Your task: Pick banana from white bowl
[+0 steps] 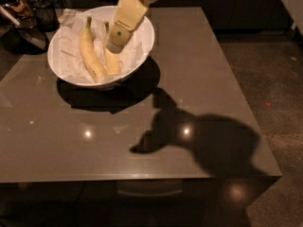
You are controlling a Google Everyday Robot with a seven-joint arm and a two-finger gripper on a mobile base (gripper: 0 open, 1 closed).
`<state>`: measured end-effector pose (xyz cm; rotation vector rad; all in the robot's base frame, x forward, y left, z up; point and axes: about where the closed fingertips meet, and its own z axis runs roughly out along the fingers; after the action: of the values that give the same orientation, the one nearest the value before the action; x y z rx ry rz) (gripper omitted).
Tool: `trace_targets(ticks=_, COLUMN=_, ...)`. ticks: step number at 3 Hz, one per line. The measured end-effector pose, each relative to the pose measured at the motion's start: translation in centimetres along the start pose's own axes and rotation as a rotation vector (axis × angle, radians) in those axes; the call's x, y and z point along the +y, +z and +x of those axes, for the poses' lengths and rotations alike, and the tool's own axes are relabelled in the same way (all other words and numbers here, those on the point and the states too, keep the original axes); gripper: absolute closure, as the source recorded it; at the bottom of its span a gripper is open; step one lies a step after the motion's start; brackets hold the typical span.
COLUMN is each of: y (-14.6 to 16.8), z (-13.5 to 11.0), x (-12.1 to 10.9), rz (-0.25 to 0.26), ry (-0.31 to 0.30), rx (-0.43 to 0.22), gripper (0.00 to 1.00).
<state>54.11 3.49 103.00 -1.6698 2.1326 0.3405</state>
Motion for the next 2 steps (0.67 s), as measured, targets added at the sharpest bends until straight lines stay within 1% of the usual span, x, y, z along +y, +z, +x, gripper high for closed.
trace_targets(ticks=1, y=0.0, z=-2.6, x=-0.4, rz=-0.007, ry=0.010, rx=-0.027, gripper=0.00)
trace_targets(ticks=2, y=1.7, z=-4.9, x=-1.0, rz=-0.020, ry=0.013, rx=0.001, gripper=0.00)
